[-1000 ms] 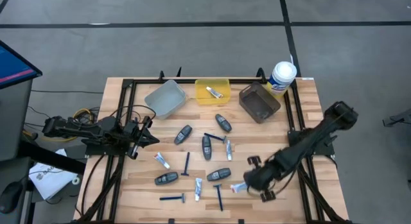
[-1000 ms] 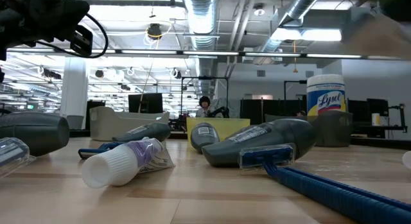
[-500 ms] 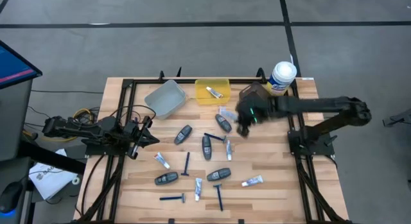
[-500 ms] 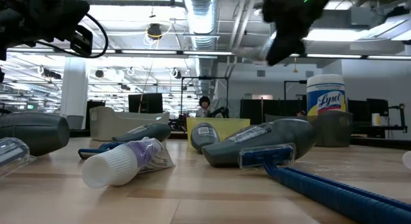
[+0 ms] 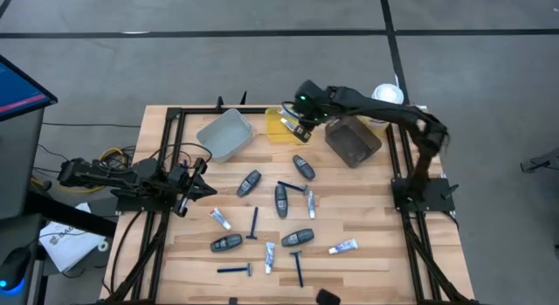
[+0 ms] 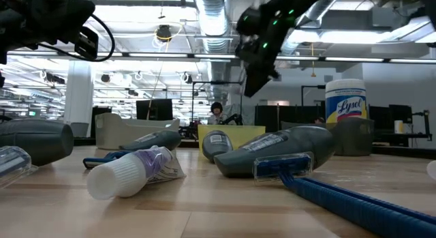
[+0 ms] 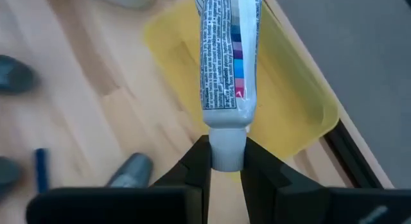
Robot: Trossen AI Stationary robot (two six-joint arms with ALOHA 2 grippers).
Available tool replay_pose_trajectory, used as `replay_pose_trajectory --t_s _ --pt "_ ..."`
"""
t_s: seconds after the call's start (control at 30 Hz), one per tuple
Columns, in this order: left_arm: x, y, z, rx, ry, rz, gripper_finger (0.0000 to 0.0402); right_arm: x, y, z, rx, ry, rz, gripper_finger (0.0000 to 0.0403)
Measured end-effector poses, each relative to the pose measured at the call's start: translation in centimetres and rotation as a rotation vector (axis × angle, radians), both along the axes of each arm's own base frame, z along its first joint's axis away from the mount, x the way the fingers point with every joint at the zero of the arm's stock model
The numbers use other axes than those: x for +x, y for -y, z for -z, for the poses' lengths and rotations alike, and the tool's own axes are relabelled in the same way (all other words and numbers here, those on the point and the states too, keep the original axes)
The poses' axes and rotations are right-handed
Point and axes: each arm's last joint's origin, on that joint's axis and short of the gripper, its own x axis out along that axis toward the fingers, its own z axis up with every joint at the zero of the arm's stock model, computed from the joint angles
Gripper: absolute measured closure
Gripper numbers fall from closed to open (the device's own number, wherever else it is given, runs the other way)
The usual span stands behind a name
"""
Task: Pick & Place Travel size toiletries
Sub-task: Put the white toothpaste into the yellow bin
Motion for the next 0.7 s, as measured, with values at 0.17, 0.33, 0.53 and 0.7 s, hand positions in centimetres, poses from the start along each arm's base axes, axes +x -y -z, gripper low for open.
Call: replay_pose_trajectory --t_s 0.17,0.33,0.53,0.7 --pt "0.0 0.0 0.0 0.000 0.000 0.000 0.0401 1.5 2.0 2.7 0.055 -0.113 0.013 0.0351" --pt "0.0 0.0 0.0 0.000 0.002 0.000 0.0401 2.1 2.4 5.0 0.098 -0.217 -0.017 0.0343" --pt "0.0 0.0 -0.1 -0.001 0.009 0.000 0.0401 2.2 2.4 5.4 0.105 -0.237 -0.021 0.0284" --pt "0.0 0.0 -0.1 -0.001 0.014 0.000 0.0401 1.5 2.4 3.7 0.087 -0.200 -0.016 0.0191"
